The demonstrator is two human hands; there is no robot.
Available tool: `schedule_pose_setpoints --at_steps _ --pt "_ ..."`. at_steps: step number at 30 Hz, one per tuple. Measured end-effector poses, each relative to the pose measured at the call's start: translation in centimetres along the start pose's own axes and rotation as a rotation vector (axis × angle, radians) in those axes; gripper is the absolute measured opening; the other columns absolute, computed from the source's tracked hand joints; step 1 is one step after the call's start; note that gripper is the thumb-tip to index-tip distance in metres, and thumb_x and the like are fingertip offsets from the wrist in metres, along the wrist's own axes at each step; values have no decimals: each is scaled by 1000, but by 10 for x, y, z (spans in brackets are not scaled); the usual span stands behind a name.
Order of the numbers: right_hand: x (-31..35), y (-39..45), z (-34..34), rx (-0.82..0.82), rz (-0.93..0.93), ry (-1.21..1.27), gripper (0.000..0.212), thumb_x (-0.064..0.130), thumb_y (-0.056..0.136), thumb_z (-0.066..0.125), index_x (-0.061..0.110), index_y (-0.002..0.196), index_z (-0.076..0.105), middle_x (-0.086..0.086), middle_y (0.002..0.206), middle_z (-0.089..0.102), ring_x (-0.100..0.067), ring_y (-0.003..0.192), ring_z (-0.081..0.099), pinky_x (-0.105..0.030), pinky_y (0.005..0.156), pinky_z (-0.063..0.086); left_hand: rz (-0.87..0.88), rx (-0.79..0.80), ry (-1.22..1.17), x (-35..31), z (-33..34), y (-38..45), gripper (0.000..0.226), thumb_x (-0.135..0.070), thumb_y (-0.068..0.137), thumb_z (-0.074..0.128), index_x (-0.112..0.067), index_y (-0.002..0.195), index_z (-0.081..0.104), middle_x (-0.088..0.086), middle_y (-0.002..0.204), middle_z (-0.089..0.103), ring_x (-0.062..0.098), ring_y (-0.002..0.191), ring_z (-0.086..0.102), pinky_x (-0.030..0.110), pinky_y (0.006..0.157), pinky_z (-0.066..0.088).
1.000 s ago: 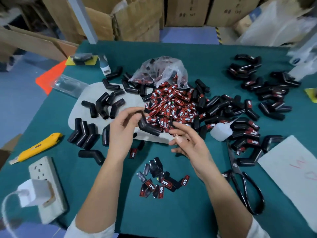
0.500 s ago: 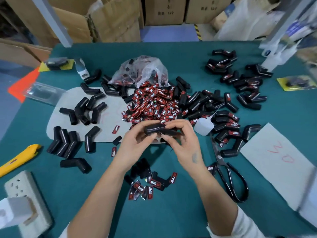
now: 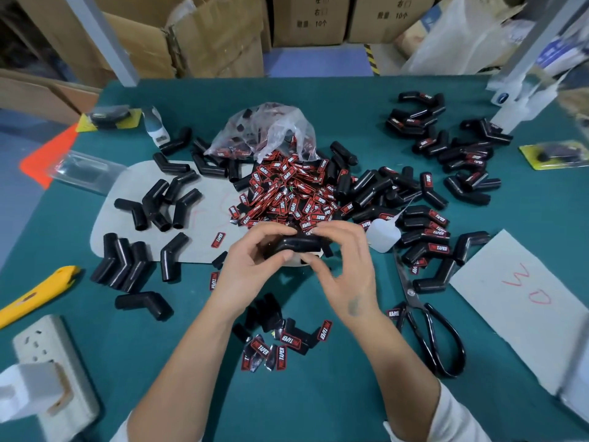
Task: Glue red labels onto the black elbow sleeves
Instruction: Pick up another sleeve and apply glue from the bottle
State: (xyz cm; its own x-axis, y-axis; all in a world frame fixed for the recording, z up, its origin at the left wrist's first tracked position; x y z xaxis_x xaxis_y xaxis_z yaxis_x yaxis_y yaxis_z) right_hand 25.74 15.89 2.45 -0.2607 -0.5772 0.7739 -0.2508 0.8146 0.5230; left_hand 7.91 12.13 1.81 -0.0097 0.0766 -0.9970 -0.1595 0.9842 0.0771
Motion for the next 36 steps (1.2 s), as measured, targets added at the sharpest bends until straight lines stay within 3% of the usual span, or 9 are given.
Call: schedule_pose_setpoints --at_steps 4,7,12,16,19,21,24,29,36 --pt "12 0 -41 -470 -208 -158 33 16 96 77 12 122 58 -3 126 56 -13 124 53 -39 102 46 8 21 27 5 -3 0 36 -20 91 75 -37 123 76 -1 124 63 21 123 61 27 109 46" --pt "-1 7 -76 -598 14 -190 54 32 92 83 26 135 50 17 138 46 -24 128 51 -53 99 48 -4 -14 31 9 -3 1 33 -32 87 78 -38 119 78 -8 122 65 16 121 62 22 103 46" --pt "-45 22 -93 -98 481 -470 84 62 79 82 29 148 46 2 141 51 -21 136 50 -52 111 43 -69 -80 26 8 0 -1 28 -37 89 74 -37 117 73 -4 112 76 18 108 70 31 95 54" --pt "-57 19 -83 146 526 -700 56 39 85 85 19 128 56 -6 125 63 -35 119 58 -51 93 45 -86 -84 -12 7 2 -2 25 -19 95 70 -32 117 70 -2 99 76 17 94 72 32 85 59" --pt "-58 19 -79 134 542 -737 38 26 90 80 17 122 61 -10 117 71 -38 107 64 -51 89 46 -65 -121 23 5 -2 -3 31 -16 96 69 -38 116 74 -11 104 72 7 90 67 24 82 55" --pt "-50 21 -75 57 490 -619 34 24 90 79 21 120 63 -2 117 70 -29 107 64 -46 91 48 -35 -147 13 6 -4 -4 28 -16 96 69 -37 115 76 -13 101 71 5 83 66 18 77 52" --pt "-29 21 -64 25 417 -216 37 29 91 79 53 107 56 28 114 59 5 103 57 -18 92 45 -43 -189 -54 8 -4 -4 17 -27 95 72 -31 110 77 -6 81 71 12 67 64 20 71 53" --pt "-12 12 -35 101 619 713 38 37 90 72 34 129 69 -1 124 72 -31 108 75 -35 90 61 -156 -180 -328 19 -1 1 28 -24 99 65 -23 125 76 3 84 67 16 77 59 23 72 50" --pt "-24 15 -48 -70 693 691 36 37 82 86 33 113 69 -1 105 77 -13 74 69 -19 58 52 -189 -141 -787 21 4 2 36 -3 102 55 -6 135 70 16 137 67 20 100 66 27 94 54"
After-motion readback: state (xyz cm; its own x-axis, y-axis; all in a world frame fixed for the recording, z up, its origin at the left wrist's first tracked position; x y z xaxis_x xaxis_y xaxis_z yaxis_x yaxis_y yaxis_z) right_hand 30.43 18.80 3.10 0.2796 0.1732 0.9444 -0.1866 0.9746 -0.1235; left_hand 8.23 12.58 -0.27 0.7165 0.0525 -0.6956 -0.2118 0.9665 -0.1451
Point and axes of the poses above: each hand's wrist, its own y-axis towards the middle knuckle, its own z-axis out of the palm, x = y × z, the point moved 4 cm from there along y, towards the middle knuckle
